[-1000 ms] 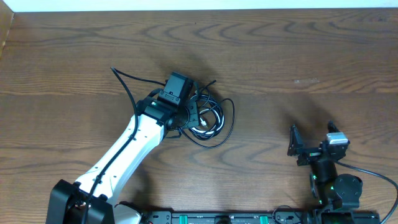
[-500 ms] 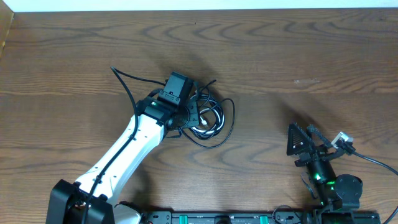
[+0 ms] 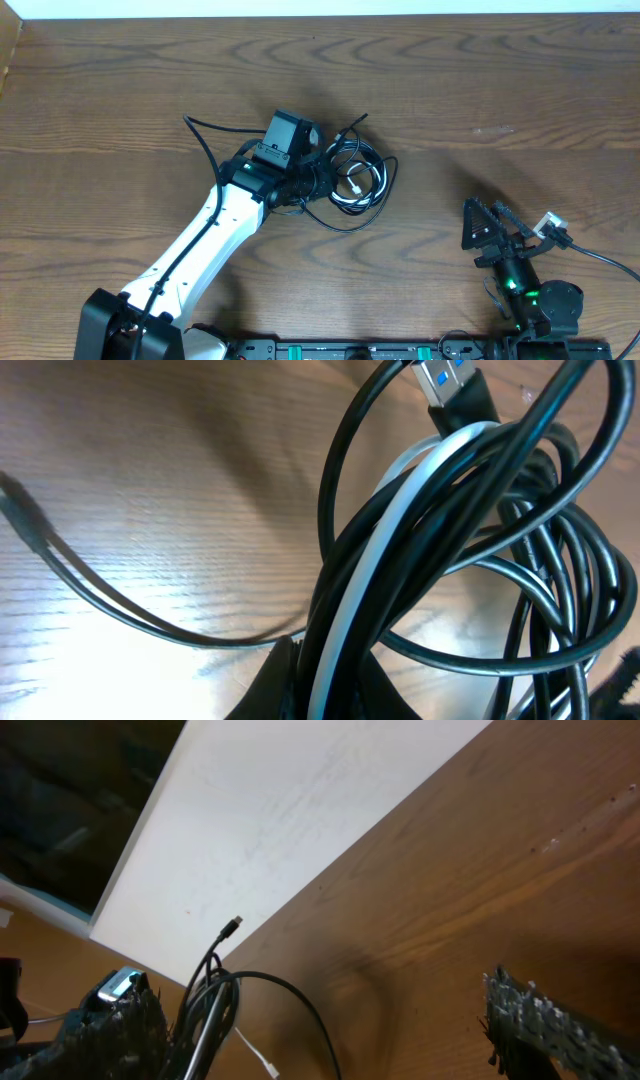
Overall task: Untangle cables
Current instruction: 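Move the right gripper toward the bundle held by the left gripper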
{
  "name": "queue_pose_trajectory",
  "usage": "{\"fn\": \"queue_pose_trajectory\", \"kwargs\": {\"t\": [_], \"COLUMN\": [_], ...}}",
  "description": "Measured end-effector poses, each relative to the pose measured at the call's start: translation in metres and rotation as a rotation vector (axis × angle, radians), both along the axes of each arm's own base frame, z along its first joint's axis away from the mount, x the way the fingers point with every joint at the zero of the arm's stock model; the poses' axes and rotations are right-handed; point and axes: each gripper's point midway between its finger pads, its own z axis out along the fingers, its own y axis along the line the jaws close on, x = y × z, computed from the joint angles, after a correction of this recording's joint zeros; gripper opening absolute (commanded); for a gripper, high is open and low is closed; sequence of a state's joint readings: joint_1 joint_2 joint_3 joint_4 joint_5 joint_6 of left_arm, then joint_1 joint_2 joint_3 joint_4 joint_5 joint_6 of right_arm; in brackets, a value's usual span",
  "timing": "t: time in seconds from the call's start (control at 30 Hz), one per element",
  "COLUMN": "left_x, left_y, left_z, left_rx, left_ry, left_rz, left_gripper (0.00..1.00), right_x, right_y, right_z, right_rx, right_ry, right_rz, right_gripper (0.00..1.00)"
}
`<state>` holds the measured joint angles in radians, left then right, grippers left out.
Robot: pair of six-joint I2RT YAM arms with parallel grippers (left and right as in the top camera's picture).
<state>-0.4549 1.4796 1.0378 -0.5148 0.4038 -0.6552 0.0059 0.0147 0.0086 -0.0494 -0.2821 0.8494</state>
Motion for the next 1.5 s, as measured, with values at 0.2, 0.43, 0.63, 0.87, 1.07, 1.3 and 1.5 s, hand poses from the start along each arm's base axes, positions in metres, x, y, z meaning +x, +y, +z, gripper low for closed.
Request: {"fn": "queue_pose_trajectory", "kwargs": {"t": [0.2,0.43,0.63,0.87,1.07,1.3,1.5], "left_x": [-0.007,-0.009,-0.009,-0.009,-0.003,0.006,0.023], "left_y": [-0.008,-0.011,-0.011,-0.011,-0.014,-0.018,-0.027], "left_z": [0.003,0.005,0.005,0.005,0.009,0.015,0.030], "left_rx": [-0.051,-0.068,-0.069,-0.069,-0.082,-0.105,-0.149], "left_ry": [0.028,0.035,0.035,0.035,0.007,-0.041,-0.138], "left_rz": [-0.030,-0.041,-0.042,-0.042,-0.043,-0.045,-0.049], "left_gripper": [0.08,0.08,0.07,0.08,0.08,0.08,0.08], "right_x": [0.002,0.000,-0.001,-0.001,-0.001,-0.002,0.012], "right_y": [-0.007,0.000,0.003,0.002,-0.001,0.006,0.042], "right_z": [0.001,0.005,0.001,0.000,-0.021,-0.015,0.032], "right_rx": [0.013,0.305,0.485,0.384,0.235,0.139,0.154], "right_ry": [0.000,0.071,0.143,0.116,0.204,0.404,0.401], "right_rz": [-0.042,-0.015,-0.008,-0.008,-0.037,0.004,0.236], "right_gripper": [0.99,0.99,0.99,0.97,0.94,0.97,0.94]}}
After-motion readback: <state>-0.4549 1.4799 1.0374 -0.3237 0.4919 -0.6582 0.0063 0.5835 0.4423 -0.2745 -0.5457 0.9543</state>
